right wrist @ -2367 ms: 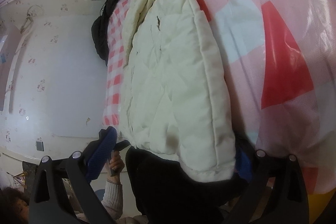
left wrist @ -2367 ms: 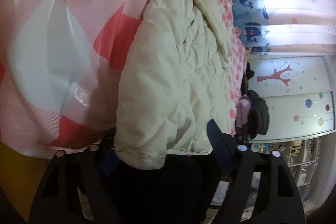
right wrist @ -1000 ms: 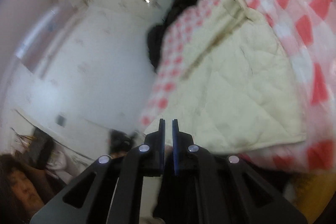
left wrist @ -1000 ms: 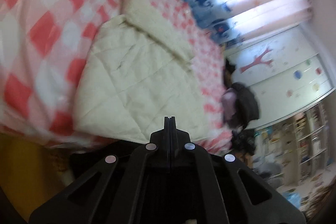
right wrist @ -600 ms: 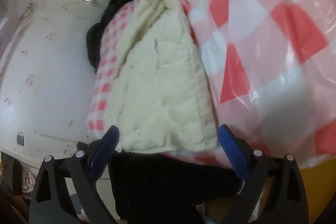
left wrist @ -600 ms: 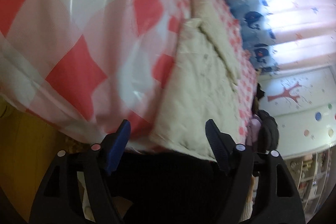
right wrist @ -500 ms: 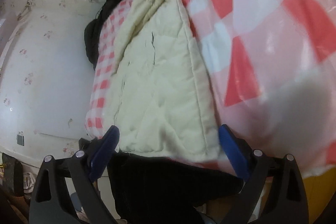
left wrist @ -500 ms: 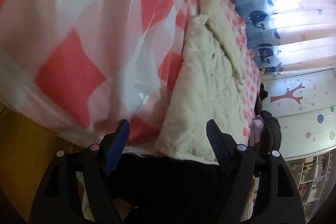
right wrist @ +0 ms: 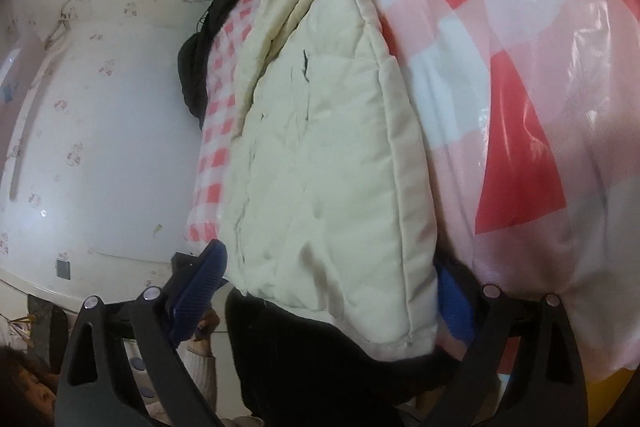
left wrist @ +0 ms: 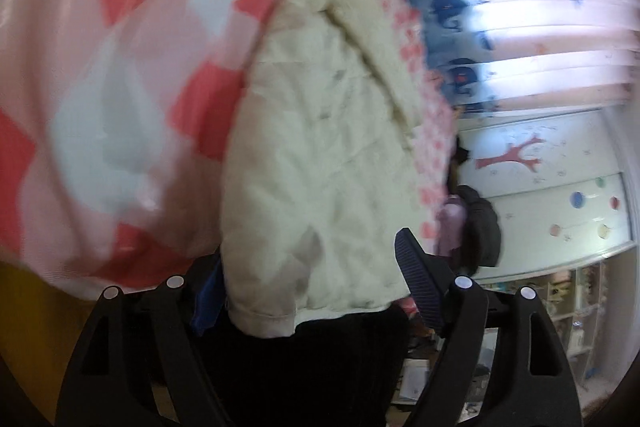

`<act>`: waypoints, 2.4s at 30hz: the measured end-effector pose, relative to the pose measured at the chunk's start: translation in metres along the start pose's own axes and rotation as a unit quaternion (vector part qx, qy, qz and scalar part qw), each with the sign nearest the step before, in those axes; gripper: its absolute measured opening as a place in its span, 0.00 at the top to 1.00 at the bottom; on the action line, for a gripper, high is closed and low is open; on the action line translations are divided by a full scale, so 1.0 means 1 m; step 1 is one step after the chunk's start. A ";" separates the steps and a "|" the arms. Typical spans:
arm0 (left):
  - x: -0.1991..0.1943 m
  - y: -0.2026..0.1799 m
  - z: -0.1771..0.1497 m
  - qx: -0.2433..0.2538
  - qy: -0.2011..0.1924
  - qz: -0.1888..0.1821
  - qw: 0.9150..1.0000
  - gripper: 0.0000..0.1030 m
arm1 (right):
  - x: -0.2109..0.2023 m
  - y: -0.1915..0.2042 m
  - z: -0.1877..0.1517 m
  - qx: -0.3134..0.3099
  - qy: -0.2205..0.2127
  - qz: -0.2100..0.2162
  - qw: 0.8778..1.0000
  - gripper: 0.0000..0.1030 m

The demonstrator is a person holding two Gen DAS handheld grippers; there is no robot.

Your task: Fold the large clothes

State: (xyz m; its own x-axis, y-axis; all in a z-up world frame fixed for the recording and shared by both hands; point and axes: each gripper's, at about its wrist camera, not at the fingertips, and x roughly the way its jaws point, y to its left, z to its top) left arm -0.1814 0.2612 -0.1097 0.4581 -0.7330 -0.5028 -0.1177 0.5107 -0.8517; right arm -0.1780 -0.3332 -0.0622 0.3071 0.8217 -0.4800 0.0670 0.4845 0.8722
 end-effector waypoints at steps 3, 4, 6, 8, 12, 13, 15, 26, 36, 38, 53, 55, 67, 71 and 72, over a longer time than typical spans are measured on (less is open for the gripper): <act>0.015 -0.007 0.000 0.015 0.014 0.031 0.999 0.29 | 0.003 -0.003 0.001 -0.004 0.005 0.000 1.000 0.07; 0.018 -0.004 0.001 0.008 0.015 0.033 0.999 0.32 | 0.005 -0.002 0.003 -0.001 0.016 -0.001 1.000 0.07; 0.023 -0.005 0.001 -0.002 0.016 0.027 1.000 0.40 | 0.005 -0.003 0.005 0.015 0.042 -0.002 0.999 0.07; 0.027 -0.007 -0.001 -0.002 0.017 0.024 1.000 0.50 | 0.005 0.003 0.005 0.008 0.040 -0.005 0.999 0.07; 0.031 -0.007 -0.001 0.000 0.028 0.055 0.998 0.61 | 0.006 0.006 0.000 -0.004 0.025 -0.020 0.999 0.58; 0.031 -0.005 -0.001 -0.006 0.029 0.057 0.998 0.67 | 0.005 0.005 -0.001 0.001 0.019 -0.017 1.000 0.78; 0.031 -0.003 0.000 -0.010 0.029 0.066 0.997 0.77 | 0.005 0.007 -0.003 -0.009 0.012 -0.016 1.000 0.84; -0.007 -0.073 -0.004 0.040 -0.029 -0.021 0.999 0.91 | -0.003 0.053 -0.008 -0.047 -0.074 0.081 0.993 0.89; -0.080 -0.126 -0.052 0.096 -0.045 -0.077 0.991 0.92 | -0.052 0.110 -0.049 -0.098 -0.115 0.170 0.974 0.89; -0.096 -0.112 -0.073 0.087 -0.044 -0.070 0.993 0.91 | -0.062 0.109 -0.071 -0.100 -0.117 0.184 0.971 0.89; -0.067 0.045 -0.110 -0.041 0.017 -0.042 0.998 0.16 | -0.041 -0.006 -0.131 0.007 -0.027 0.135 0.990 0.33; -0.058 0.046 -0.112 -0.045 0.024 -0.040 0.998 0.16 | -0.039 -0.009 -0.129 0.011 -0.024 0.134 0.991 0.33; -0.055 -0.005 -0.118 0.072 -0.018 0.079 0.994 0.77 | -0.038 -0.007 -0.136 -0.007 -0.069 0.156 0.985 0.80; -0.052 -0.018 -0.121 0.102 -0.039 0.138 0.984 0.48 | -0.027 -0.017 -0.134 0.014 -0.036 0.139 0.990 0.78; -0.051 -0.018 -0.122 0.104 -0.050 0.154 0.981 0.45 | -0.026 -0.020 -0.133 0.017 -0.033 0.135 0.990 0.78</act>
State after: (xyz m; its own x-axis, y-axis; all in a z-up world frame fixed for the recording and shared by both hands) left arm -0.3101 0.2349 -0.0863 0.5138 -0.4869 -0.7064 -0.0862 0.7899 -0.6072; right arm -0.3138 -0.3244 -0.0795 0.3802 0.8979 -0.2218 0.0058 0.2375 0.9714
